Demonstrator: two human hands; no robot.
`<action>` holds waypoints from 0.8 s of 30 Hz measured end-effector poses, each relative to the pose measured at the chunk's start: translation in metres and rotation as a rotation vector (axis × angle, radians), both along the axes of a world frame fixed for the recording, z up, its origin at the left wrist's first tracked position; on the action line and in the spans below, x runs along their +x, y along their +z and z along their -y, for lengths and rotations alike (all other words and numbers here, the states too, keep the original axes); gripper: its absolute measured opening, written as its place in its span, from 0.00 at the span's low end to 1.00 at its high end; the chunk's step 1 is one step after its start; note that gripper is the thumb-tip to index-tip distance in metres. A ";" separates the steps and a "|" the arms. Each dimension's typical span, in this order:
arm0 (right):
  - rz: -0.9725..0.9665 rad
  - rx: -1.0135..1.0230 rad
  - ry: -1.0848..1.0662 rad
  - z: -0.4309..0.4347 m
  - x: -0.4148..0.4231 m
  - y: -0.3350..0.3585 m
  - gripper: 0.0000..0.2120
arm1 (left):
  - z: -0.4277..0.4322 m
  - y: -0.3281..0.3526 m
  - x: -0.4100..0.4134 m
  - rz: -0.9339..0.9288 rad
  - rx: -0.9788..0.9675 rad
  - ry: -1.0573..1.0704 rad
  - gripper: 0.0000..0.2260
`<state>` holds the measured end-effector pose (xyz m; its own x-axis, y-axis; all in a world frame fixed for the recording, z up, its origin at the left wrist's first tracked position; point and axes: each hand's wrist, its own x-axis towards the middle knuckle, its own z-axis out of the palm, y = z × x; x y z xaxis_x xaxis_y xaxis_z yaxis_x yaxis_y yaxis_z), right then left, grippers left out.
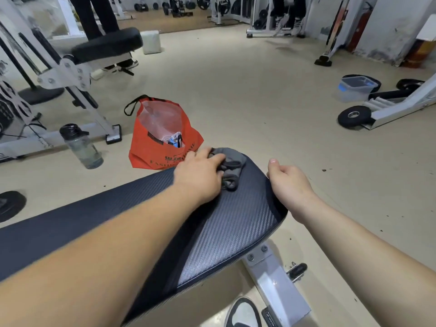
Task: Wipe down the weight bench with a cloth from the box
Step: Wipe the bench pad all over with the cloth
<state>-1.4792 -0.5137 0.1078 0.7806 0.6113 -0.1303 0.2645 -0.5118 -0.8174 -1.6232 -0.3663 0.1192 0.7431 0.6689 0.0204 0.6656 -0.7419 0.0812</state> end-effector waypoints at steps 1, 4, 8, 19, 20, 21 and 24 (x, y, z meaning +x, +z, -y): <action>0.000 0.007 -0.003 -0.001 0.000 0.000 0.25 | 0.012 -0.002 0.008 0.030 -0.015 0.037 0.22; 0.005 0.029 -0.034 -0.002 0.000 0.002 0.28 | 0.054 -0.014 0.010 0.145 0.039 -0.194 0.21; -0.060 0.056 -0.071 0.002 0.003 0.001 0.28 | 0.016 -0.011 -0.001 0.117 0.056 -0.403 0.21; -0.015 0.042 -0.054 -0.001 0.001 0.002 0.29 | 0.070 -0.021 -0.009 0.277 0.041 -0.402 0.19; 0.004 0.028 -0.044 -0.001 0.001 0.002 0.28 | 0.058 -0.019 -0.016 0.279 0.010 -0.509 0.20; 0.028 0.007 -0.029 -0.001 0.001 0.001 0.27 | 0.041 -0.018 -0.020 0.247 0.008 -0.540 0.20; 0.047 -0.025 0.013 0.000 0.000 0.001 0.27 | -0.011 -0.020 -0.024 0.186 0.064 -0.202 0.20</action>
<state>-1.4793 -0.5141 0.1084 0.7784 0.6181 -0.1094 0.3085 -0.5285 -0.7909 -1.6472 -0.3553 0.0995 0.8408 0.5004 0.2064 0.4816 -0.8656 0.1370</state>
